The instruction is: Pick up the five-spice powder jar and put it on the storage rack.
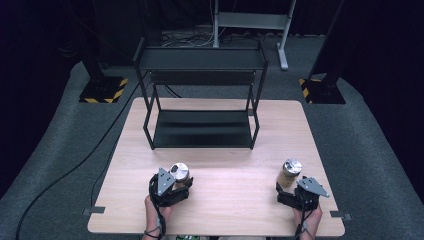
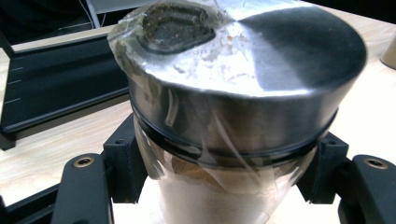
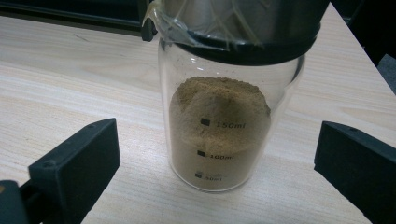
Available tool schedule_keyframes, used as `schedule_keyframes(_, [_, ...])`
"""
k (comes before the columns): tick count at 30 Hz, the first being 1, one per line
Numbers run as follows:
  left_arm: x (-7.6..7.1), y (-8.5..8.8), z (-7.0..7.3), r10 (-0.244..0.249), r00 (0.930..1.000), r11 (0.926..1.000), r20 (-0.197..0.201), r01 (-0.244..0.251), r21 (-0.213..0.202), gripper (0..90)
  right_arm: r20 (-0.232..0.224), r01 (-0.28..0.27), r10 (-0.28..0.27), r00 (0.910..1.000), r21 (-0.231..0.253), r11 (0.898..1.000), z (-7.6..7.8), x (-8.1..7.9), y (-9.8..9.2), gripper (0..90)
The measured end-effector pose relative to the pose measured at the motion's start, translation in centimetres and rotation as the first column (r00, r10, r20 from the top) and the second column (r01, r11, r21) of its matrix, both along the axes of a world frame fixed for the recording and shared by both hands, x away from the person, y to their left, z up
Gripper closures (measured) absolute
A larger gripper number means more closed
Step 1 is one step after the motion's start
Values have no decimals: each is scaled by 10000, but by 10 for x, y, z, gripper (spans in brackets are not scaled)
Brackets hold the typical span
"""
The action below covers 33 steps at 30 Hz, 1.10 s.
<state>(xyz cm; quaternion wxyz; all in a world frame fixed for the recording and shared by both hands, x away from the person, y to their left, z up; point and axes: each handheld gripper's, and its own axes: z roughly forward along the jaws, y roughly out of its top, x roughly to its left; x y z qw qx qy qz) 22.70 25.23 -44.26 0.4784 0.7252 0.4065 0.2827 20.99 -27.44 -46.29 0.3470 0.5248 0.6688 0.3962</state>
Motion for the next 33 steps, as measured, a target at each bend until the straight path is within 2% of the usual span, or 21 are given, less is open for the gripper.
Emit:
schedule_keyframes(10, [6, 5, 4, 252, 9997, 9997, 52, -252, -26, 310, -53, -25, 25, 10000, -58, 10000, 1, 1, 1, 0])
schedule_keyframes(33, [24, 10, 12, 363, 9993, 9991, 60, -364, 225, 311, -83, -78, 78, 9999, -85, 9999, 1, 2, 0, 0])
